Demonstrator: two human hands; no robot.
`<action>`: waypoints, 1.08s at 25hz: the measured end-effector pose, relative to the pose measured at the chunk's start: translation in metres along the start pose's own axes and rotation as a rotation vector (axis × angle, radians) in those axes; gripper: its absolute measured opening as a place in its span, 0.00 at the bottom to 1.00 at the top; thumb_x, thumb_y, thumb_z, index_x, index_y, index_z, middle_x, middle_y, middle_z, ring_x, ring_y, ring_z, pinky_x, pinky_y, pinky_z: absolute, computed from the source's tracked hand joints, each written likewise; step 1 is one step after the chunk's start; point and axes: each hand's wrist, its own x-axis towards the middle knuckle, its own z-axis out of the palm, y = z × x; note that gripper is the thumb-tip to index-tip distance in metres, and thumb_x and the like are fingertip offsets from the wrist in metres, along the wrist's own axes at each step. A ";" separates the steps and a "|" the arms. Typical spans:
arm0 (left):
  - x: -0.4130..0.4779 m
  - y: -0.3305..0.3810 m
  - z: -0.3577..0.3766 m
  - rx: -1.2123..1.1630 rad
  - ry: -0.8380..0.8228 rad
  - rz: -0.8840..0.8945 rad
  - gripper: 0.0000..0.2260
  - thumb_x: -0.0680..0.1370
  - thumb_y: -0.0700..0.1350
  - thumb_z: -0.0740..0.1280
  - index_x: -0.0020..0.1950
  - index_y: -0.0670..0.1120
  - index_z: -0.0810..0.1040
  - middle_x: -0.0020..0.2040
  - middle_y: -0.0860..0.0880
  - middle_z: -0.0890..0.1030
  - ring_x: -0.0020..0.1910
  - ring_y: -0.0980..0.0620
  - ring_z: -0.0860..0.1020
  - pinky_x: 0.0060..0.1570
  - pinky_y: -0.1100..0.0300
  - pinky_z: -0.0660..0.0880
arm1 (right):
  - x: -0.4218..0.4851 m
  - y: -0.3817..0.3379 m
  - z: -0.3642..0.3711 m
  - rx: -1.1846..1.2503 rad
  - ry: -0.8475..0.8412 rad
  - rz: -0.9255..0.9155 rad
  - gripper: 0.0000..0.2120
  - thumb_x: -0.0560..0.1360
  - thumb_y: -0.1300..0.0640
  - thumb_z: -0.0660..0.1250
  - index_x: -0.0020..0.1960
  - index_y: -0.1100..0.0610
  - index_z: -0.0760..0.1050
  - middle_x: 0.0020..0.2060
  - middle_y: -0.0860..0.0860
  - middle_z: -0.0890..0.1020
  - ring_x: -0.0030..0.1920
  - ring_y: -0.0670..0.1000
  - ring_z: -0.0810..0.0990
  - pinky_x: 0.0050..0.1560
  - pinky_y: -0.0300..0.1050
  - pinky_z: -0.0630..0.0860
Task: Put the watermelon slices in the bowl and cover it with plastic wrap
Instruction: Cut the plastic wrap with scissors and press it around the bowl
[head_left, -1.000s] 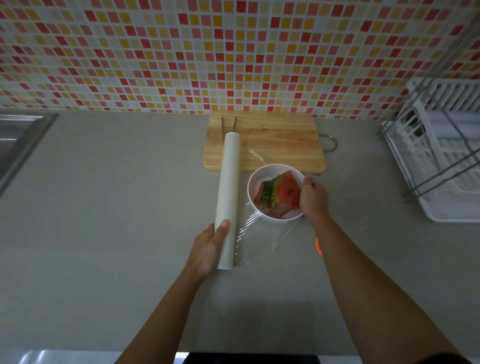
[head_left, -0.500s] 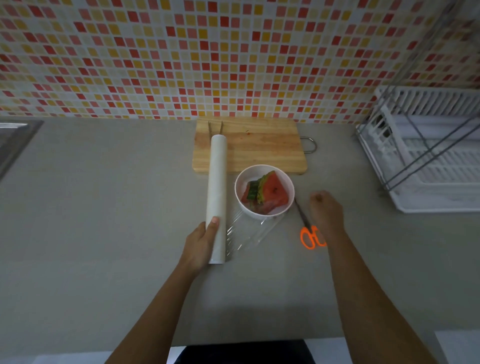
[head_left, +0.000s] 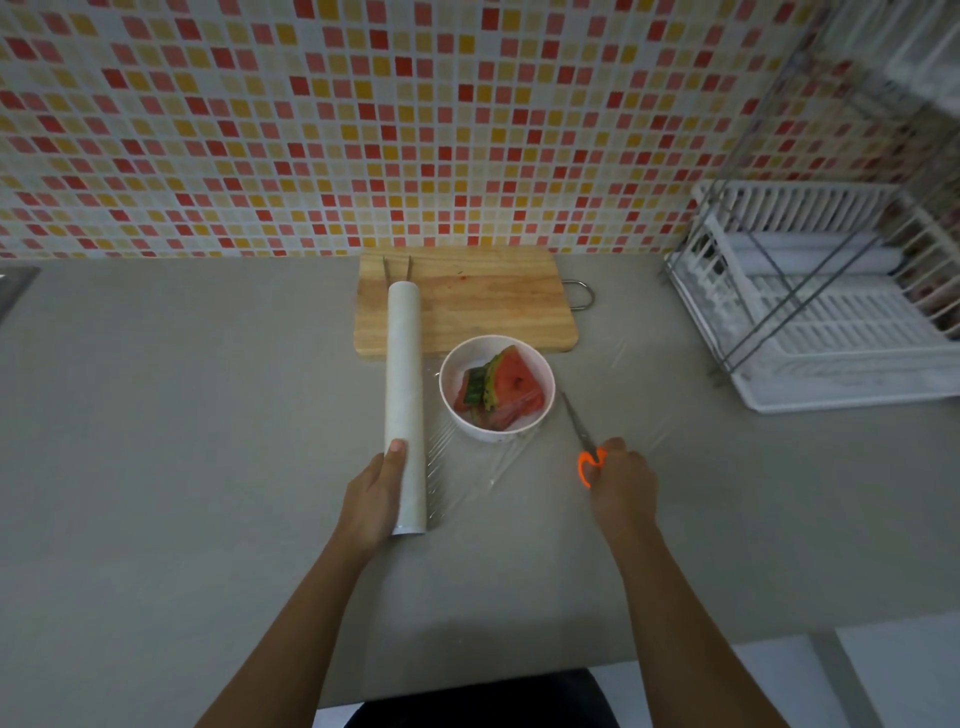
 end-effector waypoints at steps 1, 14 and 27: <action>0.000 0.000 0.000 0.003 0.003 0.002 0.16 0.79 0.63 0.54 0.50 0.54 0.75 0.53 0.51 0.76 0.50 0.51 0.74 0.52 0.58 0.66 | -0.001 -0.001 -0.002 0.029 0.021 0.002 0.15 0.79 0.54 0.57 0.58 0.64 0.70 0.54 0.66 0.78 0.56 0.65 0.76 0.53 0.54 0.70; 0.002 -0.004 0.001 0.017 0.017 -0.008 0.17 0.79 0.63 0.54 0.51 0.53 0.75 0.54 0.50 0.75 0.51 0.49 0.74 0.52 0.58 0.66 | -0.054 -0.079 -0.010 1.099 -0.265 -0.378 0.11 0.68 0.45 0.68 0.49 0.35 0.74 0.39 0.45 0.79 0.38 0.43 0.78 0.39 0.36 0.75; -0.005 0.004 -0.003 -0.012 0.018 -0.023 0.22 0.72 0.70 0.54 0.52 0.56 0.75 0.57 0.49 0.76 0.54 0.49 0.76 0.57 0.55 0.70 | -0.165 -0.026 0.056 1.192 -0.461 -0.148 0.05 0.74 0.60 0.68 0.47 0.52 0.73 0.31 0.40 0.83 0.34 0.35 0.78 0.38 0.28 0.72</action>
